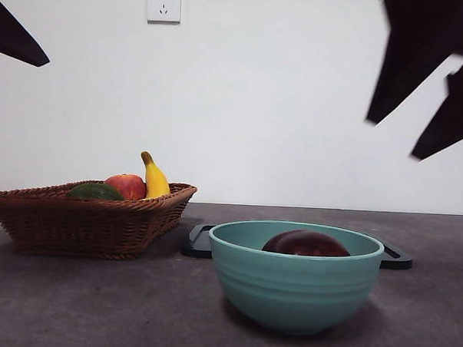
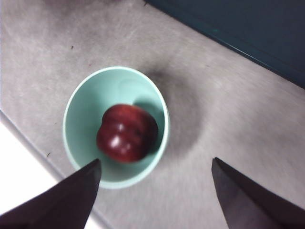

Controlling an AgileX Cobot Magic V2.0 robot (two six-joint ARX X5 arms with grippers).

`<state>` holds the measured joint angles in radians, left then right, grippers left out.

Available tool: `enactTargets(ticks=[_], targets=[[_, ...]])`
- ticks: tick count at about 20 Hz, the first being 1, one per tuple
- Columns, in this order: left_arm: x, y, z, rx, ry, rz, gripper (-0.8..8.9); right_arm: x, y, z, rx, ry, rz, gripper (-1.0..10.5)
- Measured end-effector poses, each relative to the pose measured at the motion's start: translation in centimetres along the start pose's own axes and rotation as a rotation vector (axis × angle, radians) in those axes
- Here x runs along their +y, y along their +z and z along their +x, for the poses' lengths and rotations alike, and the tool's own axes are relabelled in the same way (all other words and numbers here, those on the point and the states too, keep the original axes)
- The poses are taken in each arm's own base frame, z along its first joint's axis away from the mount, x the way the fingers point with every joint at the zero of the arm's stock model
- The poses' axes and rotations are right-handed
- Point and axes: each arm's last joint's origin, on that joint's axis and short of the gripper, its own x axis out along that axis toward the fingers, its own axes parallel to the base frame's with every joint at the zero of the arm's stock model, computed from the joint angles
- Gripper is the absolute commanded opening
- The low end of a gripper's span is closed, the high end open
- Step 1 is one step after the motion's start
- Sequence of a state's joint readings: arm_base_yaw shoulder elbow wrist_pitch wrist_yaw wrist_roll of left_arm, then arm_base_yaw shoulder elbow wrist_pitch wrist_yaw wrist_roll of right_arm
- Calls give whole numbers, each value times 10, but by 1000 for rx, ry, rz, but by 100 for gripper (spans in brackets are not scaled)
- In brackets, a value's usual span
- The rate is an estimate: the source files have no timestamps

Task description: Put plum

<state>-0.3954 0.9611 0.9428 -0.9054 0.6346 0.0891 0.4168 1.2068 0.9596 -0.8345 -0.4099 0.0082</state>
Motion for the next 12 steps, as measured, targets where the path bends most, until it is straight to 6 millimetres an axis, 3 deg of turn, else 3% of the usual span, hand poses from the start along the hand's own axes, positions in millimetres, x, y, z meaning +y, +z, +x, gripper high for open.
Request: enactTargets(ticks=[5, 12], targets=[[0, 0, 0, 0, 0, 0, 403, -3, 14, 44, 61, -57, -39, 355], [0, 0, 0, -1, 0, 1, 403, -4, 17, 83, 142, -82, -63, 294]])
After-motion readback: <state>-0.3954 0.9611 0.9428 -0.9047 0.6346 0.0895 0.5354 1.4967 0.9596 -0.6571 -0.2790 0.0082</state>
